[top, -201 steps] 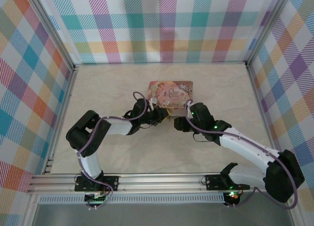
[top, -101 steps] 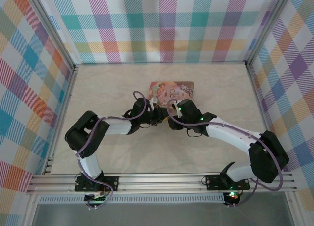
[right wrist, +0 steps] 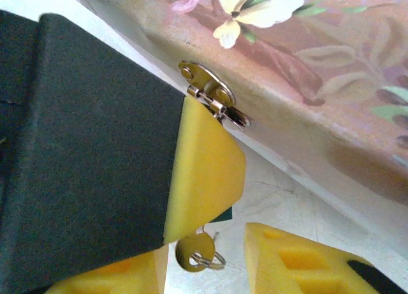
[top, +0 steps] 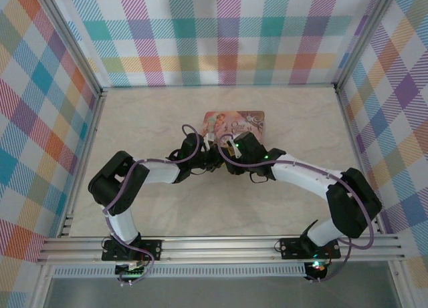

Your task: Unlock the padlock with the key

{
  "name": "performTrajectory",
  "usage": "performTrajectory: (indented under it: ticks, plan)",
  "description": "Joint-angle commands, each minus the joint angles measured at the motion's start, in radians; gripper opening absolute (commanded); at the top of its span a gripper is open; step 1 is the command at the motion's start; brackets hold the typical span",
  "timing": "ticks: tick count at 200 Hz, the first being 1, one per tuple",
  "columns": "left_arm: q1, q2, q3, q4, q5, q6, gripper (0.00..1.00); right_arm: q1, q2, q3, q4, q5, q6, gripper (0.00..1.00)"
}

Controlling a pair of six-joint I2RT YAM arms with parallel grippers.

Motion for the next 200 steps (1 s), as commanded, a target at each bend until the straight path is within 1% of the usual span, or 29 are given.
performTrajectory:
  ticks: [1,7,29,34,59,74,80,90,102,109,114,131,174,200]
  plan:
    - [0.005,-0.043,0.03,0.072,0.048,-0.026,0.0,0.01,0.024,0.045,-0.028,0.016,-0.035,0.36]
    - [0.005,-0.043,0.031,0.072,0.048,-0.027,0.0,0.011,0.028,0.046,-0.027,0.017,-0.039,0.32]
    - [0.005,-0.043,0.032,0.071,0.05,-0.024,0.0,0.012,0.032,0.046,-0.021,0.011,-0.046,0.05]
    - [0.005,-0.043,0.032,0.071,0.05,-0.025,0.0,0.013,0.032,0.044,-0.019,0.008,-0.048,0.0]
    - [0.005,-0.044,0.026,0.058,0.046,-0.013,0.0,0.011,0.033,0.032,-0.005,-0.015,-0.048,0.0]
    - [0.006,-0.046,0.022,0.044,0.04,-0.002,0.04,0.011,0.037,0.019,0.014,-0.042,-0.04,0.0]
    - [0.005,-0.049,0.021,0.033,0.036,0.003,0.1,0.011,0.04,0.01,0.024,-0.052,-0.036,0.0]
    - [0.005,-0.055,0.019,-0.003,0.021,0.016,0.26,0.01,0.043,-0.006,0.045,-0.075,-0.038,0.0]
    - [0.006,-0.066,0.017,-0.049,0.001,0.037,0.4,0.01,0.05,-0.021,0.06,-0.091,-0.037,0.0]
    - [0.008,-0.074,0.012,-0.074,-0.012,0.048,0.46,0.011,0.058,-0.025,0.064,-0.102,-0.041,0.0]
    - [0.01,-0.079,0.008,-0.085,-0.022,0.056,0.48,0.011,0.062,-0.029,0.067,-0.11,-0.043,0.0]
    - [0.018,-0.096,-0.014,-0.117,-0.048,0.068,0.5,0.011,0.075,-0.041,0.08,-0.145,-0.055,0.0]
    - [0.06,-0.164,-0.098,-0.138,-0.08,0.064,0.51,0.009,0.122,-0.04,0.077,-0.174,-0.075,0.0]
    - [0.098,-0.235,-0.118,-0.216,-0.103,0.098,0.51,0.009,0.16,-0.026,0.068,-0.191,-0.092,0.0]
